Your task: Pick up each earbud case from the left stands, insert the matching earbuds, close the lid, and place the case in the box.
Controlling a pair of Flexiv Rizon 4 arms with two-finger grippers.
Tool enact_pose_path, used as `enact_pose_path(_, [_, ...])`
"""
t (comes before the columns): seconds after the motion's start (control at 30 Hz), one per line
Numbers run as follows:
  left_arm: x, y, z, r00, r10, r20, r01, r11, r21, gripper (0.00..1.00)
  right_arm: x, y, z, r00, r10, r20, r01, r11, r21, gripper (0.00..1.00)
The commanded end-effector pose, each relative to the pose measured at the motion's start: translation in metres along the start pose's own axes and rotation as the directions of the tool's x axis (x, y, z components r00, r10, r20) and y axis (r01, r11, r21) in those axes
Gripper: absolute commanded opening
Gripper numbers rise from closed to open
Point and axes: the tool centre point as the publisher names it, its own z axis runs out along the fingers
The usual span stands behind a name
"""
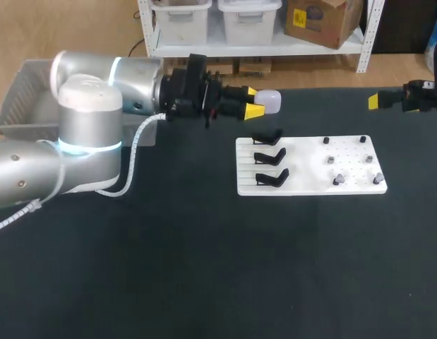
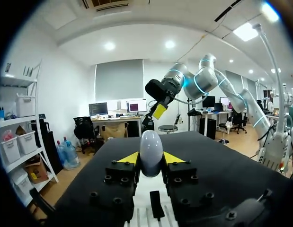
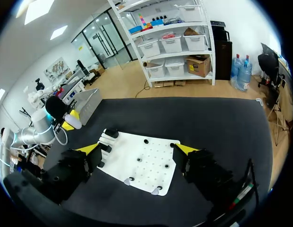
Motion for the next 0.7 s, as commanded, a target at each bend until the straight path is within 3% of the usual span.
enact_pose_path(0.03, [-0.0002,-0.0100,-0.0031,1.000,-0.008,-0.006,0.008,0.999,-0.037,0.00,0.0000,0.0000,0.0000,1.000,0.000,0.000,0.000,1.000,0.000,1.00])
enact_pose_path(0.7, [0.0009,-0.0141,-0.0071,1.000,-0.031,0.004,0.031,0.999,-0.037,0.00,0.0000,0.0000,0.0000,1.000,0.000,0.000,0.000,1.000,0.000,1.00])
